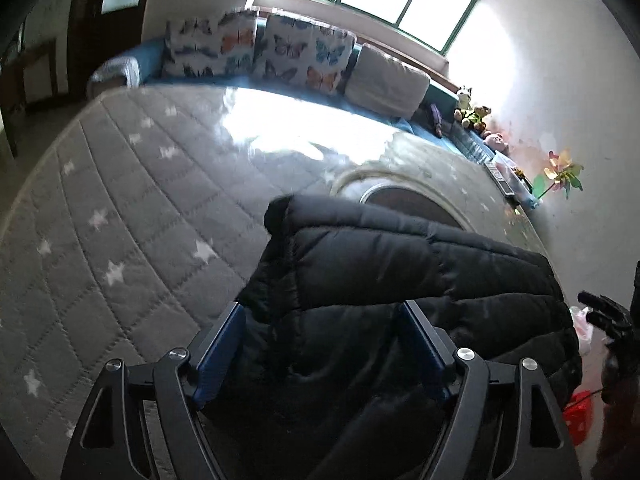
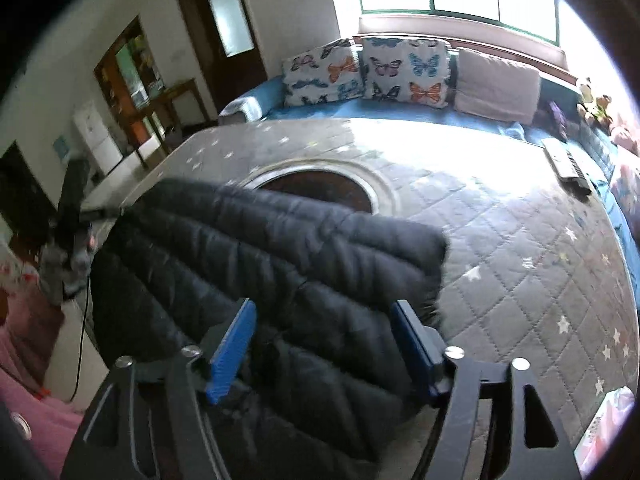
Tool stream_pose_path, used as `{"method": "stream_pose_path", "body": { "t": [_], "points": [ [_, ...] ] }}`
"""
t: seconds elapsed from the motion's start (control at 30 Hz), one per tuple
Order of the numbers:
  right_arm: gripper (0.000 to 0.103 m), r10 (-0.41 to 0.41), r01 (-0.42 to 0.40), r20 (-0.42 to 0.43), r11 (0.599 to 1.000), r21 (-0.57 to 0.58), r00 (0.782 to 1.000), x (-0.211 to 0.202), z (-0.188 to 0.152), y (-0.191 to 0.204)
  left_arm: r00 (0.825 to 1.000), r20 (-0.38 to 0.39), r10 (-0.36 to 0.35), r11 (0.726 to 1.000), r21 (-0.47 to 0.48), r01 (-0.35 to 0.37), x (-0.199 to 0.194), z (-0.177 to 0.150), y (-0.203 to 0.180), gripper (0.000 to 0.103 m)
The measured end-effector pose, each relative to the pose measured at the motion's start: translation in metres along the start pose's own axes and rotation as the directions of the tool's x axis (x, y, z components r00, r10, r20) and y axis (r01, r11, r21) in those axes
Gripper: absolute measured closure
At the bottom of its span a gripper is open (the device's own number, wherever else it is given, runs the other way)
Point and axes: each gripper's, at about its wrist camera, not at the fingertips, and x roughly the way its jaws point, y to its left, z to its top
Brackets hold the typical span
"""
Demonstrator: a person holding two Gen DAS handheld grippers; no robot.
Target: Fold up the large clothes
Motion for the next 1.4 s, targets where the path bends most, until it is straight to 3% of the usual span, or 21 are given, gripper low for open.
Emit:
{"method": "stream_pose_path", "body": {
  "t": [0.17,0.3,0.4,0.47,0.67,0.87,1.0,1.17,1.4],
  "points": [
    [0.023,0.018,-0.013,-0.056,0.997,0.082,0.998,0.027,0.005,-0.027,1.0,0.005,-0.027,0.999,-0.037,0.027,0.01,-0.004,0.019,0.0],
    [0.022,0.087,-0.069,-0.092,0.981,0.181,0.992,0.054,-0.004,-0.054,0.999,-0.005,-0.046,0.997,-0.061,0.046,0.018,-0.007,0.032,0.0],
    [0.005,0.136,-0.113,-0.079,0.962,0.25,0.988,0.064,-0.011,-0.072,0.998,-0.011,-0.063,0.996,-0.069,0.062,0.025,-0.006,0.04,0.0],
    [0.0,0.162,-0.136,-0.074,0.952,0.275,0.984,0.069,-0.015,-0.08,0.997,-0.012,-0.073,0.995,-0.067,0.072,0.03,-0.007,0.044,0.0],
    [0.0,0.293,-0.248,-0.065,0.892,0.377,0.954,0.087,-0.025,-0.098,0.991,-0.036,-0.132,0.987,-0.101,0.127,0.043,-0.009,0.055,0.0],
    [0.0,0.318,-0.267,-0.068,0.878,0.397,0.946,0.084,-0.025,-0.095,0.983,-0.05,-0.176,0.977,-0.134,0.168,0.052,-0.009,0.063,0.0],
    [0.0,0.371,-0.292,-0.102,0.847,0.445,0.923,0.08,-0.031,-0.091,0.981,-0.053,-0.188,0.973,-0.144,0.179,0.055,-0.013,0.066,0.0],
    [0.0,0.401,-0.298,-0.145,0.838,0.458,0.904,0.078,-0.032,-0.085,0.976,-0.082,-0.204,0.972,-0.136,0.192,0.054,-0.019,0.07,0.0],
    [0.0,0.395,-0.299,-0.13,0.839,0.455,0.91,0.082,-0.031,-0.088,0.966,-0.089,-0.243,0.96,-0.164,0.226,0.055,-0.024,0.083,0.0]
  ]
}}
